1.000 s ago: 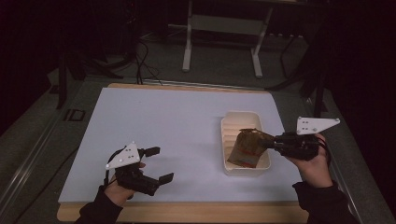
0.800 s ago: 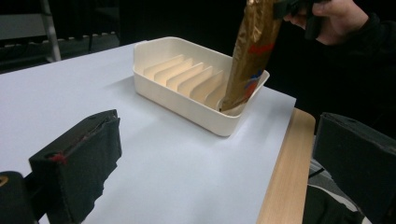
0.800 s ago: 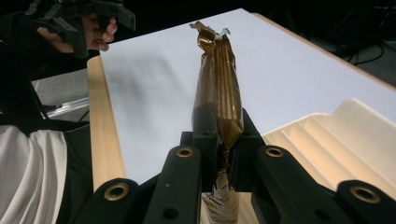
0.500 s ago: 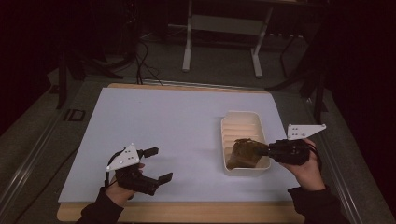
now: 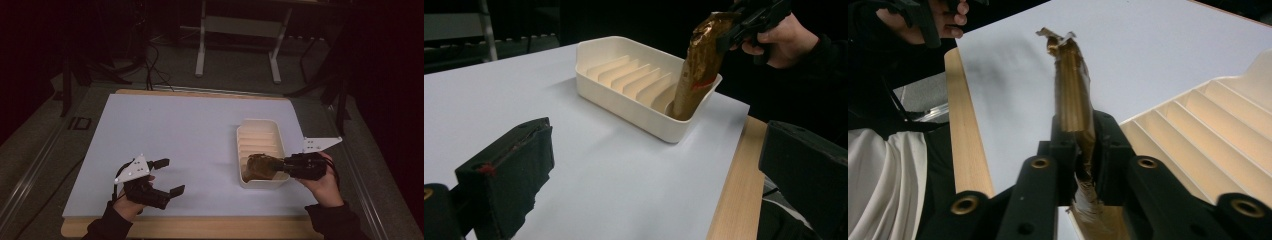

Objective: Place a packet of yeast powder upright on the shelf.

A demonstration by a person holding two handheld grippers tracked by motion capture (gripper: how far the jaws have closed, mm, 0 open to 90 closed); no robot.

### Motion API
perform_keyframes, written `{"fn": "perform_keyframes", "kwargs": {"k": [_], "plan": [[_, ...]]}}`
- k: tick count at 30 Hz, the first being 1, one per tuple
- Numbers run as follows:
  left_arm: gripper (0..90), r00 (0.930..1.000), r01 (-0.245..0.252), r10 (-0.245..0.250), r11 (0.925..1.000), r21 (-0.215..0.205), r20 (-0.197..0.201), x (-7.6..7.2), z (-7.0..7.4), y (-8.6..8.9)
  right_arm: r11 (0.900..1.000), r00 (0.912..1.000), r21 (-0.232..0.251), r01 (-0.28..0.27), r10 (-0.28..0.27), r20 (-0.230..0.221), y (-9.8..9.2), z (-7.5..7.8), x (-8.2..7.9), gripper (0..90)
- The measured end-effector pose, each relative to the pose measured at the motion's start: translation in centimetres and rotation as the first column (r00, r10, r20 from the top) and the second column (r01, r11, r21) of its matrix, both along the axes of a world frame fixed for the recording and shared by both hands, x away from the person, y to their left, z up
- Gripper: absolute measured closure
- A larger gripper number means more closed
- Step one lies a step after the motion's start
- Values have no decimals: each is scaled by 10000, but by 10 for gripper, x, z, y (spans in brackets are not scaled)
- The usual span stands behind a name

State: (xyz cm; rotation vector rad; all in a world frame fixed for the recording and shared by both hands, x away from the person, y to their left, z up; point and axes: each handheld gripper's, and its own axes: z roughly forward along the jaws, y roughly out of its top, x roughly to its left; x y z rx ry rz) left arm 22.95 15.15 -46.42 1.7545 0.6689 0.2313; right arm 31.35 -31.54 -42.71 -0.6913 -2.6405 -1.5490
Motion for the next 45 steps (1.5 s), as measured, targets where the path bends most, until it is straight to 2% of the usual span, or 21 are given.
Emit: {"fn": "perform_keyframes", "kwargs": {"k": [4, 7, 9, 10, 11, 13, 15, 18, 21, 25, 26, 30, 34, 37, 40, 41, 45], "plan": [[18, 10000, 17, -17, 10000, -5, -15, 0, 0, 0, 9994, 9996, 210, 258, -260, 64, 1, 7, -2, 656], [18, 10000, 20, -20, 10000, -32, -10, 0, 0, 0, 9989, 9987, 255, 401, -409, 317, 3, 15, -3, 604], [18, 10000, 17, -17, 10000, -7, -18, -1, 0, 0, 9989, 9987, 255, 401, -409, 317, 3, 15, -3, 604], [18, 10000, 49, -49, 10000, 6, -36, -1, 0, 1, 9974, 9954, 275, 662, -679, 669, 5, 24, -4, 542], [18, 10000, 84, -84, 9999, 84, 16, -2, 0, 1, 9965, 9938, 359, 751, -778, 799, 6, 28, -4, 518], [18, 9999, 89, -90, 9999, 109, 45, -2, 0, 1, 9942, 9921, 707, 815, -877, 895, 6, 34, -3, 482], [18, 9999, 55, -56, 10000, 49, 90, -3, 1, 2, 9903, 9879, 835, 1109, -1190, 994, 9, 39, -4, 433], [18, 9999, 53, -55, 9999, 111, 138, -4, 1, 2, 9870, 9804, 842, 1366, -1469, 1313, 15, 46, -8, 301], [18, 10000, 0, 0, 10000, 60, 68, -4, 0, 3, 9829, 9747, 1114, 1466, -1627, 1530, 23, 52, -12, 184], [18, 10000, -11, 10, 10000, 39, 58, -4, -1, 3, 9805, 9700, 1466, 1306, -1570, 1856, 36, 60, -20, 152], [18, 10000, -19, 19, 10000, 16, 71, -4, -1, 3, 9829, 9738, 1468, 1111, -1372, 1816, 40, 62, -22, 151], [18, 9999, -8, 7, 10000, 30, 106, -5, -1, 2, 9800, 9764, 1744, 959, -1267, 1751, 55, 66, -29, 150], [18, 9999, -41, 40, 10000, 73, 140, -6, -1, 3, 9815, 9738, 1720, 835, -1171, 1952, 72, 69, -38, 150], [18, 9998, -67, 67, 10000, 18, 164, -7, -1, 4, 9833, 9750, 1724, 589, -937, 2016, 82, 69, -43, 147], [18, 9998, -115, 116, 9999, -26, 173, -6, -1, 5, 9843, 9738, 1692, 500, -857, 2107, 85, 69, -45, 147], [18, 9998, -126, 126, 9999, -24, 175, -6, -1, 6, 9864, 9759, 1634, 205, -553, 2111, 94, 67, -49, 148], [18, 9997, -150, 151, 9999, -51, 183, -7, -1, 6, 9872, 9758, 1591, 106, -450, 2139, 103, 61, -55, 148]]}}
